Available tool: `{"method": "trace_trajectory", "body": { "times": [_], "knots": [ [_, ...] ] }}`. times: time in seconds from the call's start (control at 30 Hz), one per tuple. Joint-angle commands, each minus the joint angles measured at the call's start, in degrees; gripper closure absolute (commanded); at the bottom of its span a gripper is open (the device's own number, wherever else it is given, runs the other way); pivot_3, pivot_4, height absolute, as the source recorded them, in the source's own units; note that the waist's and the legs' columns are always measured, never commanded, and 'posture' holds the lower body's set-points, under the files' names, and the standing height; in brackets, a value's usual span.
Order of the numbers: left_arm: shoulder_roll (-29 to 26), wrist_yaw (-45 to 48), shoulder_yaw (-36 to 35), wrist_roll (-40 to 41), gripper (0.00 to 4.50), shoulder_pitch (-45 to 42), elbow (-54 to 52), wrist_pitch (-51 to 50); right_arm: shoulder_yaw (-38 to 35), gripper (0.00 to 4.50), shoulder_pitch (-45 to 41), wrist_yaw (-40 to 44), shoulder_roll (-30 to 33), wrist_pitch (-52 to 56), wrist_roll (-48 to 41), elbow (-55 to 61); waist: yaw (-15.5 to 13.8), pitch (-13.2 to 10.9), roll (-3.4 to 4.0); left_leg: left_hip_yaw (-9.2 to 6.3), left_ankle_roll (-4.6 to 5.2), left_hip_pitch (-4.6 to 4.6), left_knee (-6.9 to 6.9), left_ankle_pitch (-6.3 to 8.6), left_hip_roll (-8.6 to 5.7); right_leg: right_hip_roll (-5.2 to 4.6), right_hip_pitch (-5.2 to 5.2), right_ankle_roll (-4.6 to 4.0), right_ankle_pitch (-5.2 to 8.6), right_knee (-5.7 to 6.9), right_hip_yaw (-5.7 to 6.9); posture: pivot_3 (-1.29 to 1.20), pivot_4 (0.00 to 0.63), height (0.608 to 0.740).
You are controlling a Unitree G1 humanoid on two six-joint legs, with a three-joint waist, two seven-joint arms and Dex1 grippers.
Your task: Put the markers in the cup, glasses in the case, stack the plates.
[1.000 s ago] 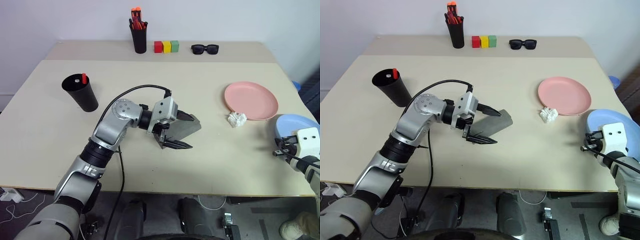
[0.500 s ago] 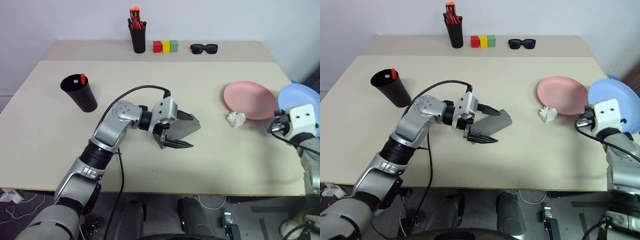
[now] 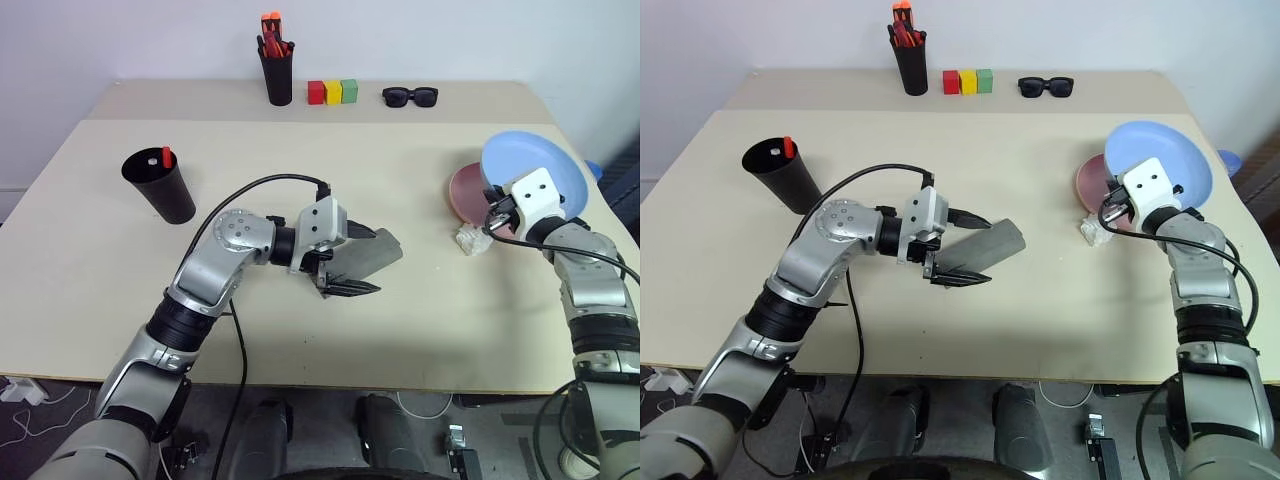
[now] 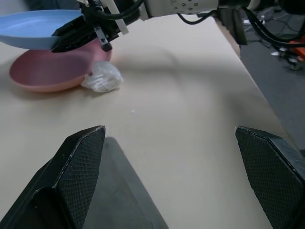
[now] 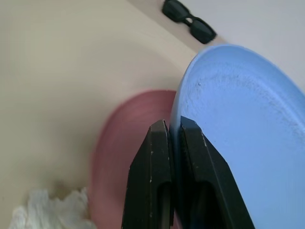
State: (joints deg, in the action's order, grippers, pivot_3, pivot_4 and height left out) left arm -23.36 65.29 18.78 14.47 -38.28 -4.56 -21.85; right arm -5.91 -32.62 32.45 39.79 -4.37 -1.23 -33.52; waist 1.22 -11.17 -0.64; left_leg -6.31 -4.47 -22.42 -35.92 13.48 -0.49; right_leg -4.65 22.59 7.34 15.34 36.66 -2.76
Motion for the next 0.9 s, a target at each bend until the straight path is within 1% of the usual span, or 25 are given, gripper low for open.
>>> {"method": "trace_trajectory", "body": {
  "times": [0.03, 0.07, 0.17, 0.2, 0.23, 0.27, 0.33, 0.37, 0.53, 0.6, 0.7, 0.9],
  "knots": [
    [-0.4, -1.3, -1.7, 1.0, 0.0, 0.1, -2.9, -0.7, 0.4, 4.43, -2.4, 1.5, -0.4, -1.9, -0.1, -2.1, 0.0, 0.0, 0.0, 0.0, 0.0, 0.0, 0.0, 0.0, 0.0, 0.0, 0.0, 0.0, 0.0, 0.0, 0.0, 0.0, 0.15, 0.74],
    [-0.5, -1.6, -1.8, 1.1, 0.0, 0.2, -3.2, -1.0, 0.7, 4.15, -2.7, 1.9, -0.5, -1.9, 0.0, -2.9, 0.0, 0.0, 0.0, 0.0, 0.0, 0.0, -0.01, 0.0, 0.0, 0.0, -0.01, 0.0, 0.0, -0.01, 0.0, 0.0, 0.15, 0.74],
    [-1.0, -2.1, -2.0, 1.4, 0.0, 0.6, -4.1, -1.7, 0.8, 3.05, -3.0, 2.6, -0.6, -1.7, -0.3, -3.3, 0.0, 0.0, 0.0, 0.0, 0.0, 0.0, 0.0, 0.0, 0.0, 0.0, -0.01, 0.0, 0.0, -0.01, 0.0, 0.0, 0.15, 0.74],
    [-1.1, -2.2, -2.0, 1.5, 0.0, 0.7, -4.3, -1.8, 0.7, 2.42, -3.0, 2.4, -0.6, -2.0, -0.3, -3.1, 0.0, 0.0, 0.0, 0.0, 0.0, 0.0, 0.0, 0.0, 0.0, 0.0, 0.0, 0.0, 0.0, -0.01, 0.0, 0.0, 0.15, 0.74],
    [-1.1, -2.3, -1.9, 1.6, 0.0, 0.7, -4.4, -2.0, 0.6, 1.97, -3.1, 2.0, -0.6, -2.2, -0.2, -2.9, 0.0, 0.0, 0.0, 0.0, 0.0, 0.0, 0.0, 0.0, 0.0, 0.0, 0.0, 0.0, 0.0, -0.01, 0.0, 0.0, 0.15, 0.74],
    [-1.2, -2.4, -1.9, 1.7, 0.0, 0.6, -4.3, -2.0, 0.3, 1.37, -3.2, 1.4, -0.6, -2.4, -0.1, -2.7, 0.0, 0.0, 0.0, 0.0, 0.0, 0.0, 0.0, 0.0, 0.0, 0.0, 0.0, 0.0, 0.0, -0.01, 0.0, 0.0, 0.15, 0.74],
    [-1.2, -2.5, -1.8, 1.9, 0.0, 0.2, -3.8, -2.0, -0.5, 0.41, -3.2, 0.6, -0.7, -1.7, -0.8, -1.4, 0.1, 0.0, 0.0, 0.0, 0.0, 0.0, -0.01, 0.0, 0.0, 0.0, 0.0, 0.0, 0.0, -0.01, -0.01, 0.0, 0.15, 0.74],
    [-1.2, -2.5, -1.8, 2.0, 0.0, 0.1, -3.6, -2.1, -0.9, 0.03, -2.9, 0.3, -0.7, -1.1, -1.2, -0.2, 0.1, 0.0, 0.0, 0.0, 0.0, 0.0, -0.01, 0.0, 0.0, 0.0, 0.0, 0.0, 0.0, 0.0, 0.0, 0.0, 0.15, 0.74],
    [-1.0, -2.4, -1.8, 2.0, 0.0, -0.7, -2.1, -1.7, -6.1, 0.03, 0.9, -1.4, -0.6, 8.1, -6.9, 12.5, 0.0, 0.0, 0.04, 0.0, 0.0, 0.0, 0.03, 0.0, 0.0, 0.0, 0.02, 0.01, 0.0, 0.0, -0.01, 0.0, 0.15, 0.74],
    [-0.8, -2.3, -1.8, 2.0, 0.0, -1.0, -1.4, -1.6, -8.5, 0.03, 3.9, -1.4, -0.7, 14.4, -10.3, 19.1, -0.2, 0.0, 0.04, -0.01, 0.0, -0.01, 0.03, 0.0, 0.0, 0.0, 0.02, 0.01, 0.0, 0.0, 0.0, 0.0, 0.15, 0.74],
    [-0.6, -2.0, -1.8, 1.9, 0.0, -1.8, 0.1, -1.0, -10.6, 0.03, 10.3, 0.9, 0.2, 23.7, -15.3, 29.3, -0.5, 0.0, 0.04, -0.04, 0.01, -0.04, -0.01, 0.01, 0.0, 0.0, 0.0, 0.01, 0.0, -0.01, 0.02, 0.0, 0.15, 0.74],
    [0.0, -1.3, -1.4, 1.4, 0.0, -2.9, 2.5, 0.3, -13.8, 0.03, 22.3, 2.4, 1.5, 36.4, -21.0, 42.8, -0.2, 0.0, 0.04, -0.03, 0.03, -0.05, -0.03, 0.02, -0.01, 0.0, 0.0, 0.01, 0.01, -0.01, 0.02, 0.0, 0.15, 0.74]
  ]
}}
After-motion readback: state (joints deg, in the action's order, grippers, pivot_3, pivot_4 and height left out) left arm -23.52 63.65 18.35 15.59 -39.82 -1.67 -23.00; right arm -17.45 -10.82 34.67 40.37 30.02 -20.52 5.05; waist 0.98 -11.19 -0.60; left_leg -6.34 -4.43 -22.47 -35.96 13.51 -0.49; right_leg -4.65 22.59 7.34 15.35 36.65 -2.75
